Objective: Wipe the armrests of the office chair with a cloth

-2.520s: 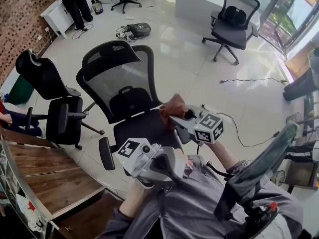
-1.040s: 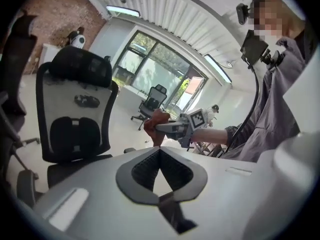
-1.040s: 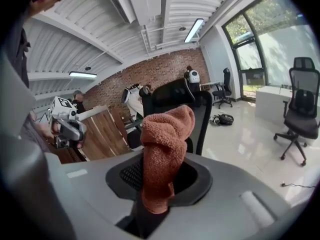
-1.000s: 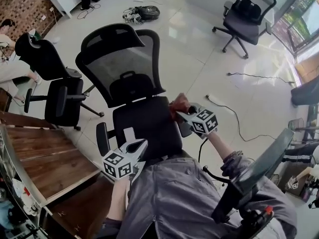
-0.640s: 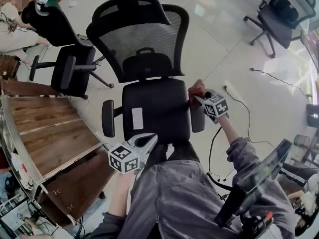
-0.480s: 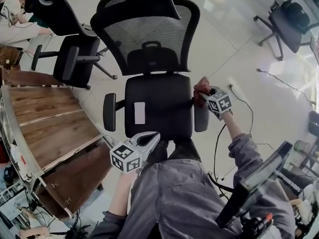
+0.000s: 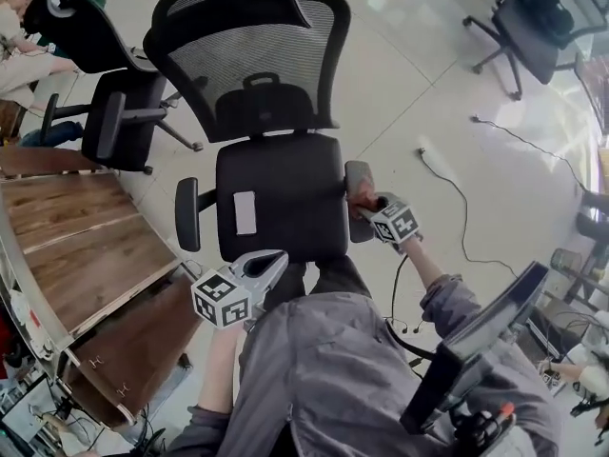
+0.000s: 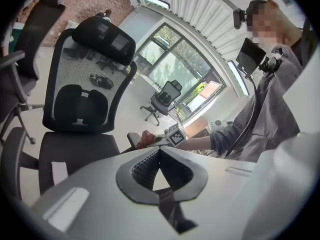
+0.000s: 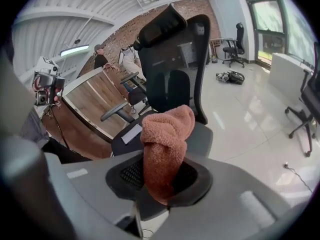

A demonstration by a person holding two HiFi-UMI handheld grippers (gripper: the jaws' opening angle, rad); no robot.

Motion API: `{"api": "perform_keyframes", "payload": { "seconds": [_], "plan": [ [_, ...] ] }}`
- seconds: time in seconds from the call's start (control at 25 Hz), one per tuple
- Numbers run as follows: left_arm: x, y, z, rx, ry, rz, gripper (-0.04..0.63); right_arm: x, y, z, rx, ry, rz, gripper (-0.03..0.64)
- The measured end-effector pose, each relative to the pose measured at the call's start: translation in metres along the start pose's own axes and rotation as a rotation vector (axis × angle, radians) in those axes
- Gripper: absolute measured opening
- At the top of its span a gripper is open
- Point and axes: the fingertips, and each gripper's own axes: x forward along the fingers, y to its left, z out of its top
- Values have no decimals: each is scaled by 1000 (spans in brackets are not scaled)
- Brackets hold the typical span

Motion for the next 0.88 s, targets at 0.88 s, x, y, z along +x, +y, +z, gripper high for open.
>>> {"api": "perform_keyframes", "payload": {
  "seconds": [0.88],
  "plan": [
    [-30, -9, -63, -95, 10, 130, 9, 10, -62, 70, -44, -66, -84, 99]
  ]
}}
